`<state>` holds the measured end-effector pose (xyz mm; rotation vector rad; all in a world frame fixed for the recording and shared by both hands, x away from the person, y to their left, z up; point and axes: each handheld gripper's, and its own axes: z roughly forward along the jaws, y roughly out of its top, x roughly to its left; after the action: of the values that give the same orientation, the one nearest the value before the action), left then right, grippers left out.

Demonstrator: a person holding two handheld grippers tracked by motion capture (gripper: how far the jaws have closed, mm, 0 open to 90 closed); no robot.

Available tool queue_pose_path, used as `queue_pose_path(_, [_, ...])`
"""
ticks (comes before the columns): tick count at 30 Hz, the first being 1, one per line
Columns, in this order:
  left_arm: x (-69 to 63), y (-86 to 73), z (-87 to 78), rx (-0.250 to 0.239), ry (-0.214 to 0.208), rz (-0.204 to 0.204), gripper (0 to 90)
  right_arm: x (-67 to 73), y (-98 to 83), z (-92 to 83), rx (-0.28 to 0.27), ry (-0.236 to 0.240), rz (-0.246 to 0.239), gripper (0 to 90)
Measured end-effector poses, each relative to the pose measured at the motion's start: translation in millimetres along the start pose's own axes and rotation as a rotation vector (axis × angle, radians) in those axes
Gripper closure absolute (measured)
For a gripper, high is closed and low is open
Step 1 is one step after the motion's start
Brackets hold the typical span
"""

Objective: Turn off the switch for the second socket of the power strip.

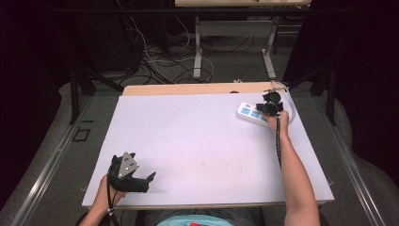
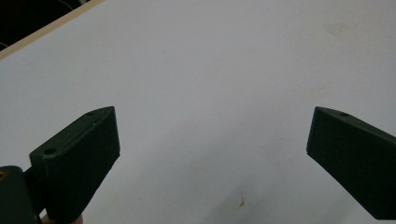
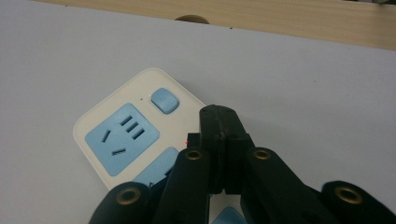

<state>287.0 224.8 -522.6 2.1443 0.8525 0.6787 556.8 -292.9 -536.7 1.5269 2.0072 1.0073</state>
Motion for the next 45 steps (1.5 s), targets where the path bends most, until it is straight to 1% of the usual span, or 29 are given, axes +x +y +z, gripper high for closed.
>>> queue_pose_path(4, [-0.2, 0.0, 0.0, -0.001, 0.000, 0.001, 2.3, 0.4, 0.1, -0.1, 0.001, -0.001, 0.003, 90.0])
queue_pose_path(5, [0.0, 0.3, -0.8, 0.009, -0.006, 0.001, 2.3, 0.6, 0.2, 0.0, 0.004, 0.002, 0.003, 90.0])
queue_pose_path(6, [-0.3, 0.0, 0.0, -0.001, 0.000, -0.001, 2.3, 0.8, 0.2, -0.1, 0.004, 0.001, 0.002, 90.0])
queue_pose_path(10, [-0.3, 0.0, 0.1, -0.001, 0.000, 0.001, 2.3, 1.5, 0.3, -0.1, 0.004, -0.005, 0.003, 90.0])
queue_pose_path(11, [0.0, 0.3, -0.6, 0.007, -0.005, 0.003, 2.3, 1.4, 0.2, -0.1, 0.005, -0.005, 0.002, 90.0])
queue_pose_path(13, [-0.3, -0.1, 0.2, -0.002, 0.000, 0.000, 2.3, 1.0, 0.1, 0.0, 0.003, 0.000, 0.004, 90.0])
queue_pose_path(14, [-0.1, 0.2, -0.5, 0.006, -0.004, 0.000, 2.3, 1.0, 0.1, 0.0, 0.003, 0.000, 0.004, 90.0])
queue_pose_path(20, [-0.1, 0.2, -0.7, 0.007, -0.004, 0.003, 2.3, 0.7, -0.1, 0.0, -0.001, -0.002, 0.005, 90.0])
queue_pose_path(23, [-0.3, -0.1, 0.1, 0.000, 0.000, 0.001, 2.3, 0.8, -0.1, -0.1, 0.000, -0.003, 0.004, 90.0])
queue_pose_path(29, [-0.3, -0.1, 0.1, -0.001, 0.000, 0.001, 2.3, 0.1, -0.3, 0.1, -0.001, 0.003, 0.007, 90.0])
queue_pose_path(30, [0.0, 0.2, -0.7, 0.008, -0.006, 0.002, 2.4, 0.4, -0.3, 0.1, -0.001, 0.002, 0.007, 90.0])
queue_pose_path(37, [0.6, -0.1, -0.9, 0.007, -0.007, -0.001, 2.3, 3.3, 0.5, -0.3, 0.000, -0.016, 0.000, 90.0])
queue_pose_path(39, [0.5, 0.0, -0.7, 0.007, -0.004, 0.001, 2.3, 2.8, 0.5, -0.5, 0.002, -0.007, 0.002, 90.0])
queue_pose_path(40, [0.1, -0.3, 0.0, -0.001, 0.002, 0.000, 2.3, 2.5, 0.5, -0.7, 0.001, -0.005, 0.005, 90.0])
queue_pose_path(43, [0.2, 0.0, -0.4, 0.003, 0.001, 0.003, 2.3, 4.0, 1.0, -0.5, 0.003, -0.019, -0.017, 90.0])
queue_pose_path(45, [0.3, 0.2, -1.2, 0.010, -0.003, 0.003, 2.3, 4.9, 1.2, -0.6, 0.006, -0.023, -0.019, 90.0])
